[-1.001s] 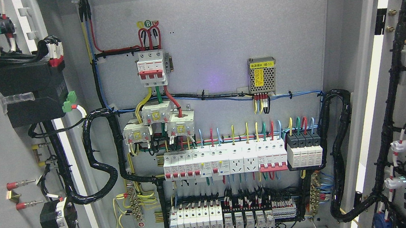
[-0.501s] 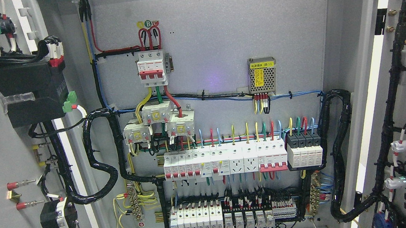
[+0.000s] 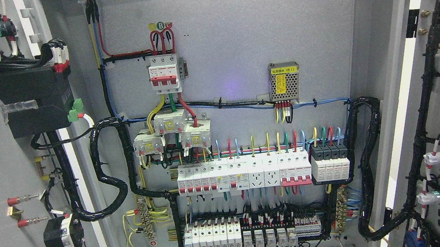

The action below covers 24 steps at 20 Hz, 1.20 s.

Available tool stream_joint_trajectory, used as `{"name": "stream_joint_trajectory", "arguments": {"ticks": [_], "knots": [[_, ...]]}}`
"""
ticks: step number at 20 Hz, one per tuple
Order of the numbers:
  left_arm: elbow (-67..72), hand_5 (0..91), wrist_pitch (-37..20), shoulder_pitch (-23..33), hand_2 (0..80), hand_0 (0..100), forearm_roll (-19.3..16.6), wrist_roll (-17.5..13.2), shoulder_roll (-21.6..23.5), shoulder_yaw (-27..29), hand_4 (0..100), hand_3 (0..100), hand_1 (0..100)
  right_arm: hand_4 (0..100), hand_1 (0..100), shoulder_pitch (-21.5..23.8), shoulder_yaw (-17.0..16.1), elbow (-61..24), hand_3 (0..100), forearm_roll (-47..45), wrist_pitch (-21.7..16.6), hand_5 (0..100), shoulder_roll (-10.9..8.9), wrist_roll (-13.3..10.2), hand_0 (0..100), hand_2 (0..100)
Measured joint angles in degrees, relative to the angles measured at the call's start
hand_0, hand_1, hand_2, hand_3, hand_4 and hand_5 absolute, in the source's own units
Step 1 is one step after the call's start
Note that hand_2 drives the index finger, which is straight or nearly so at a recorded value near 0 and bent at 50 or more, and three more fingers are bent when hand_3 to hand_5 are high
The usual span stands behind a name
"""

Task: Open door with both hands

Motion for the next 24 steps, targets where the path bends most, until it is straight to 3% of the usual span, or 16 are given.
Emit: {"name": "stream_joint_trajectory", "arguments": {"ticks": [11,15,24], "knots": [[-8.68,0.0,-9.34,0.02,0.0,0,0.0,0.32,0.88,3.0,4,0,0,0,0,3.67,-3.28,-5.86,0,-3.0,-1.45,0,-4.41,-0.92,0,0],[-10.94,0.0,-11.45,-0.19,0.0,0,0.0,0.11,0.54,4.0,4,0,0,0,0,4.85,-4.13,-7.28,0,-3.6,-4.62,0,-5.3,-0.99,0,0],[-13.94,0.0,-15.19,-4.11,0.0,0,0.0,-0.05,-1.15,7.19,4,0,0,0,0,6.64,-5.25,-9.05,0,-4.39,-6.82,0,-6.75,-0.99,0,0]]}}
